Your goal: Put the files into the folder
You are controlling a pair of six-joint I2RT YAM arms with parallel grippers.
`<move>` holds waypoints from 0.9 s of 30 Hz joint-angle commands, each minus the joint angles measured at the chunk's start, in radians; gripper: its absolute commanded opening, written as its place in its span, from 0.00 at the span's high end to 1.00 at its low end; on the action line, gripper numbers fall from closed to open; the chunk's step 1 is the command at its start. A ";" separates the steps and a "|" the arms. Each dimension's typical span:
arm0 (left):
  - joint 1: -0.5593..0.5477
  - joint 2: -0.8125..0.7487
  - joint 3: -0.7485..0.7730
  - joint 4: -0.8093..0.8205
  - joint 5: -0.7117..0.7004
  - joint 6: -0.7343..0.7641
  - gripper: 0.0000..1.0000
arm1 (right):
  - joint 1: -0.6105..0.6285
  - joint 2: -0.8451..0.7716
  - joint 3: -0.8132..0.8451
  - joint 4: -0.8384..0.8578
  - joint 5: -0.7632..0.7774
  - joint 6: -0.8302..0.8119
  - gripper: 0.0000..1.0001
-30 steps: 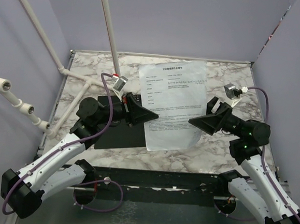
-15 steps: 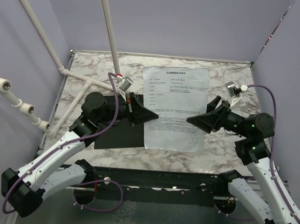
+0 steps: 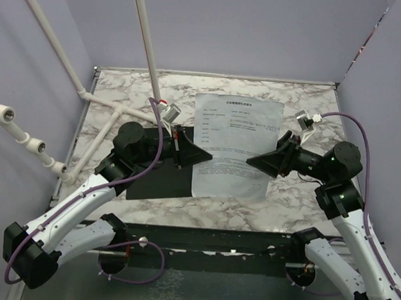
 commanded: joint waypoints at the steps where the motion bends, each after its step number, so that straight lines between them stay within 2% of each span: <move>1: 0.002 0.001 0.023 0.078 0.015 -0.028 1.00 | 0.007 0.017 0.001 -0.082 0.023 -0.055 0.57; 15: 0.002 0.025 -0.011 0.141 0.044 -0.069 1.00 | 0.007 0.037 0.000 -0.074 0.045 -0.067 0.78; 19: 0.001 0.025 -0.022 0.140 0.046 -0.066 1.00 | 0.007 0.050 0.011 -0.089 0.044 -0.078 0.99; 22: 0.002 0.027 -0.018 0.120 0.036 -0.048 1.00 | 0.006 0.053 0.020 -0.109 0.055 -0.091 1.00; 23: 0.002 0.029 -0.015 0.105 0.026 -0.041 0.96 | 0.007 0.049 0.023 -0.119 0.071 -0.097 1.00; 26: 0.001 0.023 -0.007 0.044 -0.046 -0.010 0.61 | 0.006 0.039 0.040 -0.152 0.120 -0.113 1.00; 27: 0.001 0.020 0.000 0.007 -0.083 0.007 0.54 | 0.006 0.040 0.054 -0.177 0.146 -0.126 1.00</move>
